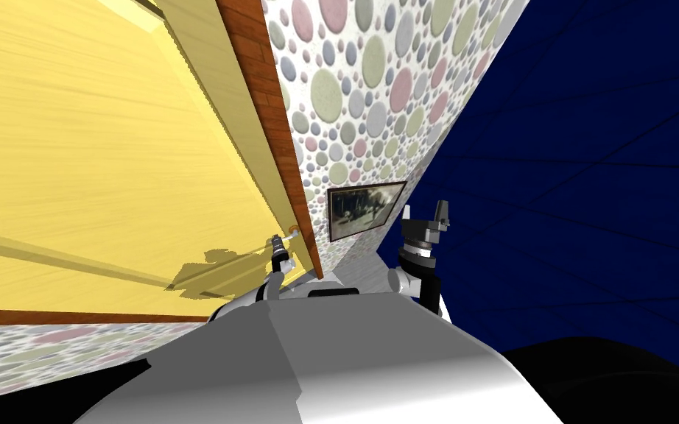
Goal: Push the door open
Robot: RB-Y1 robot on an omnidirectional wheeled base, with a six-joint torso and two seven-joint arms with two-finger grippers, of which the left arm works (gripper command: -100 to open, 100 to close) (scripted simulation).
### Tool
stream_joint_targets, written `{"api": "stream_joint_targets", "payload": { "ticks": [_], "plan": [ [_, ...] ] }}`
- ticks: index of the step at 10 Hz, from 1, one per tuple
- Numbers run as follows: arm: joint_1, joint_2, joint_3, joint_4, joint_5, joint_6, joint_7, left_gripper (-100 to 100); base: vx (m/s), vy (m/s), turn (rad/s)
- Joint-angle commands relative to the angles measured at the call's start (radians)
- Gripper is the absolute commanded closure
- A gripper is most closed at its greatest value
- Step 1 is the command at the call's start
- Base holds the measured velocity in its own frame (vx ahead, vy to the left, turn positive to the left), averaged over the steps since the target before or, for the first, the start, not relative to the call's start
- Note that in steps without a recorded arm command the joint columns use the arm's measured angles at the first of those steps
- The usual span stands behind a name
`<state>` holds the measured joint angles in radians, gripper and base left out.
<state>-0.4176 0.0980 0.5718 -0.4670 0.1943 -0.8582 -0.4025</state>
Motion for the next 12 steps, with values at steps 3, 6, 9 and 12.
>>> {"api": "stream_joint_targets", "payload": {
  "ticks": [3, 6, 9, 12],
  "plan": [
    [-0.017, -0.003, 0.057, -0.005, 0.021, -0.024, -0.041, 100, 0.026, 0.036, -0.128],
    [-0.025, -0.005, 0.092, 0.003, 0.034, -0.038, -0.064, 100, 0.034, 0.032, -0.077],
    [-0.040, -0.012, 0.161, 0.021, 0.060, -0.064, -0.109, 100, 0.042, 0.040, -0.126],
    [-0.047, -0.016, 0.194, 0.046, 0.072, -0.077, -0.130, 100, 0.047, 0.048, -0.089]
  ]
}}
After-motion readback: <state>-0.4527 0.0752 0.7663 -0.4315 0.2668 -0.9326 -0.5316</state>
